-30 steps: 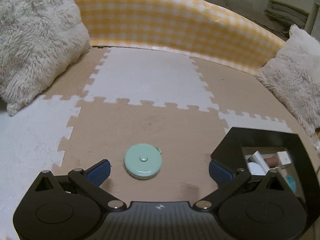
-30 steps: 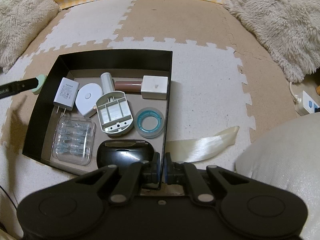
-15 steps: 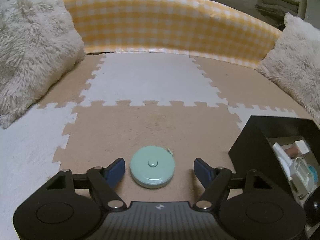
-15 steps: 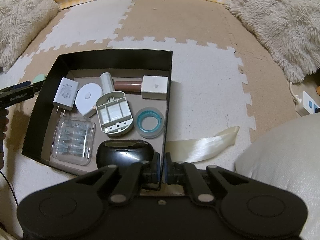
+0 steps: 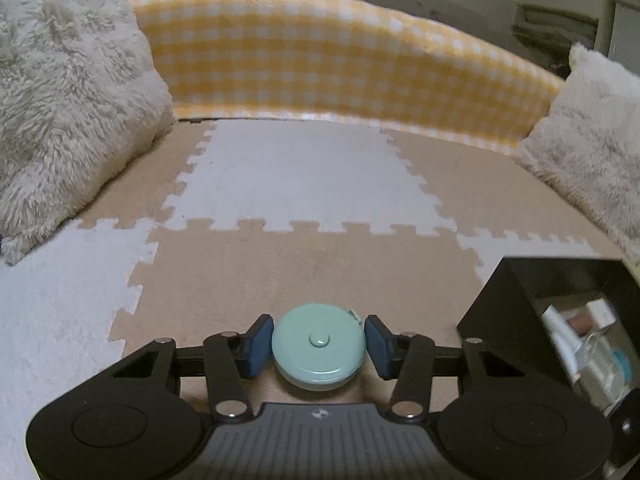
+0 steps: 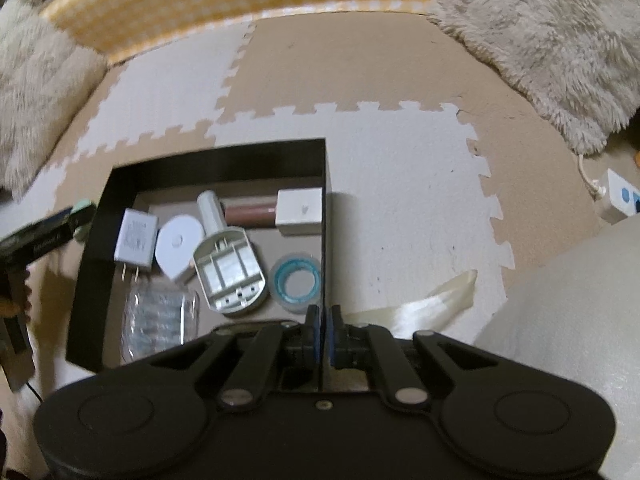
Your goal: Organize rigid objects
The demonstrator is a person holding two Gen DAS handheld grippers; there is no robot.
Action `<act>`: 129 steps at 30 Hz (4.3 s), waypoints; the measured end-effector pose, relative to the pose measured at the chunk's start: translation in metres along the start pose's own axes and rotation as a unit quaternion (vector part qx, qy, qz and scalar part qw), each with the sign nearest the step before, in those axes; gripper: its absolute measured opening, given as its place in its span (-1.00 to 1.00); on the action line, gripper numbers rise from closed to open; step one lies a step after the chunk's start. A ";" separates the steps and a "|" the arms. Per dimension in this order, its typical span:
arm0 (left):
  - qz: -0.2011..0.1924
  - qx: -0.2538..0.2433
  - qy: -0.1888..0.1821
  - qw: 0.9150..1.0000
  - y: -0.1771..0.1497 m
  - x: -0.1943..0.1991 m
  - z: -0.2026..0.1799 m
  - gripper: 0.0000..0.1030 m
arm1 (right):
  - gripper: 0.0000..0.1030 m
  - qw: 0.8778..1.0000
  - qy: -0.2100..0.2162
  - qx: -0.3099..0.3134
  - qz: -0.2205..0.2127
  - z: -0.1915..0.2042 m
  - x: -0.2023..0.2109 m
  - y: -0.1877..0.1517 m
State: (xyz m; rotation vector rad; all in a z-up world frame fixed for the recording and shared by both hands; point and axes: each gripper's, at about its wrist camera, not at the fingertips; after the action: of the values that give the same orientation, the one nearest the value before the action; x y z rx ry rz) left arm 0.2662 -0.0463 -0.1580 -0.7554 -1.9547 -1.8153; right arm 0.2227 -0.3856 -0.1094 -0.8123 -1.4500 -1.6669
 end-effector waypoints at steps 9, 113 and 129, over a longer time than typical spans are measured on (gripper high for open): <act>-0.045 0.018 -0.032 0.998 0.030 0.030 -0.017 -0.02 | -0.94 1.000 0.003 -0.007 -0.007 -0.001 -0.001 0.004; -0.062 -0.071 -0.014 0.995 0.037 0.293 -0.073 1.00 | 1.00 0.964 -0.023 0.029 -0.264 0.074 0.234 -0.105; -0.107 -0.067 -0.004 0.992 -0.003 0.313 -0.063 1.00 | 1.00 0.943 -0.055 0.049 -0.326 0.090 0.240 -0.141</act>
State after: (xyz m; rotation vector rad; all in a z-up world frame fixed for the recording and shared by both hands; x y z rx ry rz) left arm 0.0113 -0.0661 0.0333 -0.6131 -2.0003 -2.0873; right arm -0.0216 -0.3223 0.0384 -0.3825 -2.0109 -2.0184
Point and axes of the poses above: each gripper's, at about its wrist camera, not at the fingertips, and x roughly against the way its jaws point, z to its left, y to its top, and after that the axes turned 7 degrees about -z, right-handed
